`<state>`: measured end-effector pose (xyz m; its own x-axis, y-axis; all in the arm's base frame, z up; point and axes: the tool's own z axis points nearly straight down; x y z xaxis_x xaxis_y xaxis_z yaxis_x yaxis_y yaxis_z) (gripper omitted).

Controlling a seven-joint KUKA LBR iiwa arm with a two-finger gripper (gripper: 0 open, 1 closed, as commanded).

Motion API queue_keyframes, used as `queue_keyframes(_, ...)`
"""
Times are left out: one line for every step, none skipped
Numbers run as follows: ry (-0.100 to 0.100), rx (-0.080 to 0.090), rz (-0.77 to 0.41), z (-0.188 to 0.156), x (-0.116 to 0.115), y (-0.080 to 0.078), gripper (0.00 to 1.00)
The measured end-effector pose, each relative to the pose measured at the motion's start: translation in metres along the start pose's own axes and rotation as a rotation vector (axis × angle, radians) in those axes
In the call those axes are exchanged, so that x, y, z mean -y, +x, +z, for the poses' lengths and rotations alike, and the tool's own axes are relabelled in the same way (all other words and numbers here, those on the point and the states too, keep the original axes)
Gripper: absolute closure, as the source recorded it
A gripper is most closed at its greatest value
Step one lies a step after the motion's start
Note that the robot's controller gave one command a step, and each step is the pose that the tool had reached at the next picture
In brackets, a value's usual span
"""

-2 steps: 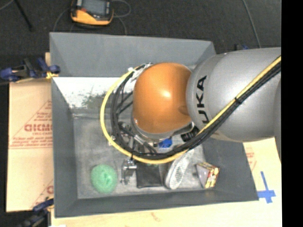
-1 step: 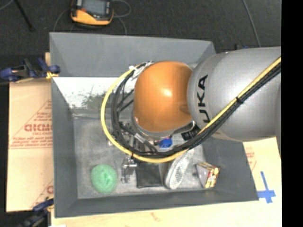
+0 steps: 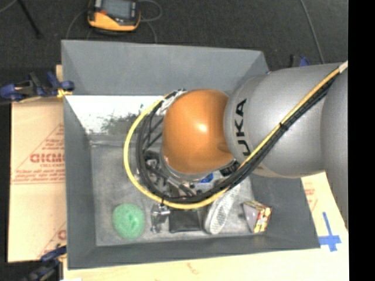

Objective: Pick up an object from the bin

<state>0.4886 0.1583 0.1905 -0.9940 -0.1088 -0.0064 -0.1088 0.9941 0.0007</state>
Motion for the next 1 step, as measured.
queue_keyframes(0.000, 0.002, -0.063, 0.0557, -0.0188, 0.0038, 0.00)
